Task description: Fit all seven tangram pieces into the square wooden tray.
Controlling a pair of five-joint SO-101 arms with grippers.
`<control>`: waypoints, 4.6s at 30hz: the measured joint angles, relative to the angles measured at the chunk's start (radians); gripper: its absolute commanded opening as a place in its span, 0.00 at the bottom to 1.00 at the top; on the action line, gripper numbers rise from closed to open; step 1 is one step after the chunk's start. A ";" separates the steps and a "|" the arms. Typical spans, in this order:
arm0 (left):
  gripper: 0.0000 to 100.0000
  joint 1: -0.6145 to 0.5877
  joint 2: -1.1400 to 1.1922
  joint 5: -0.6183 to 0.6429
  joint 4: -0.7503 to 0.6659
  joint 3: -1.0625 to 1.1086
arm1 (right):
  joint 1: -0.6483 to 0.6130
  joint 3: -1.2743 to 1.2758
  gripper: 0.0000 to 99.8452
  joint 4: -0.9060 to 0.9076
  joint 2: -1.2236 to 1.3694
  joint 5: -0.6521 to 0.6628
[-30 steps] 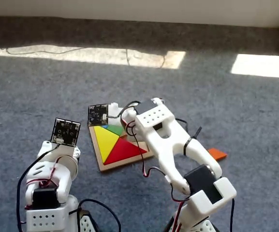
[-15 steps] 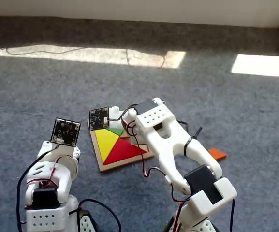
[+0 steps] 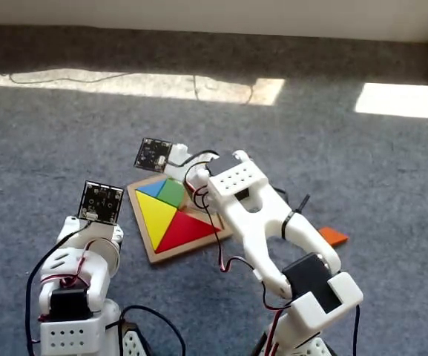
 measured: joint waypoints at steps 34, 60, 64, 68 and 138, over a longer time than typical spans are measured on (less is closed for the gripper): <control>0.01 -0.002 0.000 0.000 0.000 0.000 | 0.003 -0.032 0.04 -0.221 0.160 -0.147; 0.01 -0.086 0.000 0.000 0.000 0.000 | 0.043 -0.041 0.04 -0.044 -0.035 -0.428; 0.01 -0.132 0.000 0.000 0.000 0.000 | 0.046 -0.041 0.05 -0.044 -0.035 -0.514; 0.01 -0.140 0.000 0.000 0.000 0.000 | 0.046 -0.041 0.09 -0.044 -0.035 -0.586; 0.01 -0.140 0.000 0.000 0.000 0.000 | 0.044 -0.649 0.01 0.391 0.470 -0.520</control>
